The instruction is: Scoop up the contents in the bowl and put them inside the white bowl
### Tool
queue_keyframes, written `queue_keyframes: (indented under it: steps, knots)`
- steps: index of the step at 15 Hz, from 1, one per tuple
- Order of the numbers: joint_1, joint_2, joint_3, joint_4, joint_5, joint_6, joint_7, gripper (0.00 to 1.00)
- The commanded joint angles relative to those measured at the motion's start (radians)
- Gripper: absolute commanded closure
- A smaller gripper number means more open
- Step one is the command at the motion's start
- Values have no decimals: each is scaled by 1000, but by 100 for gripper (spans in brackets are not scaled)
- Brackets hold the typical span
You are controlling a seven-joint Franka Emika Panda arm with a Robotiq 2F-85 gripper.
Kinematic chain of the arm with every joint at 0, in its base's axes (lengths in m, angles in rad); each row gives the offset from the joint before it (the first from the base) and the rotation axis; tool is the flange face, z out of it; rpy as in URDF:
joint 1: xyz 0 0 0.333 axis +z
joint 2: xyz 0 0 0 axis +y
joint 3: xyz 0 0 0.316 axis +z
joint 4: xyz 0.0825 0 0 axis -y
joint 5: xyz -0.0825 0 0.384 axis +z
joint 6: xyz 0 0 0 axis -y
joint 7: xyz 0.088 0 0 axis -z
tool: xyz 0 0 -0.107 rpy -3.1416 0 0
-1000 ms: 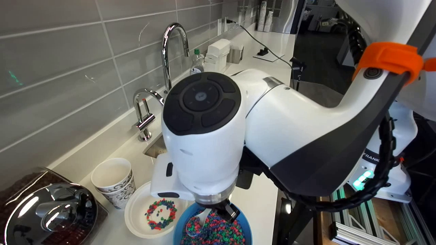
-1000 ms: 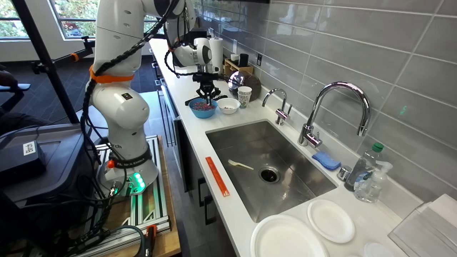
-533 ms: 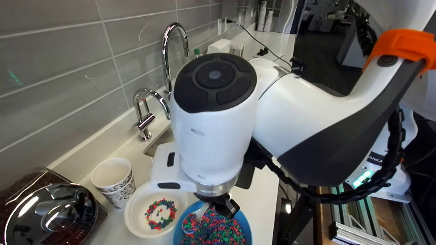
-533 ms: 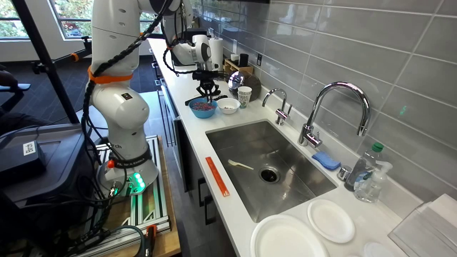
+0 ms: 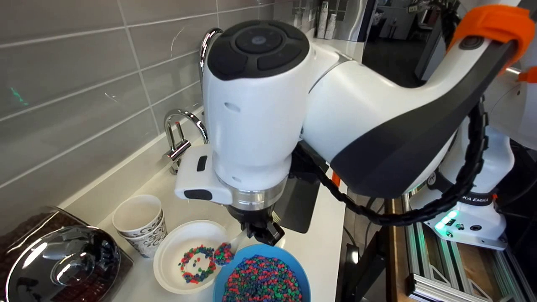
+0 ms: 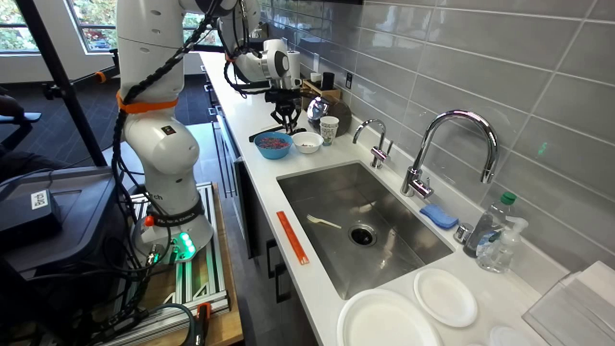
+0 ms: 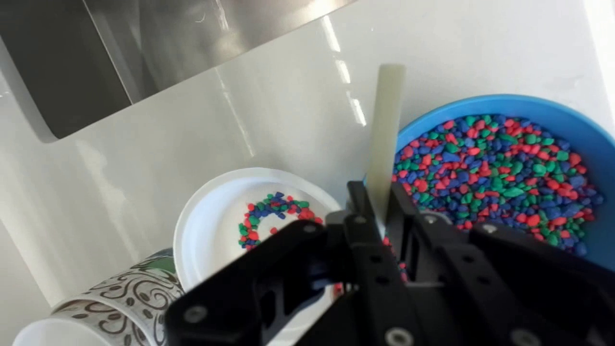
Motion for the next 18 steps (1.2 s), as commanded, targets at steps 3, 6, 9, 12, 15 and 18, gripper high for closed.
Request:
queue_keyframes:
  steps: [3, 6, 9, 12, 15, 18]
  knots:
    - [-38, -22, -1, 16, 3, 28, -56, 97]
    - [-48, -13, -5, 45, -2, 33, -75, 97]
    - [-56, -2, -9, 78, -4, 31, -95, 97]
    - [-64, 10, -15, 110, -3, 28, -115, 97]
    - [-71, 29, -21, 145, 0, 26, -136, 97]
    - [-78, 55, -27, 189, 7, 15, -160, 97]
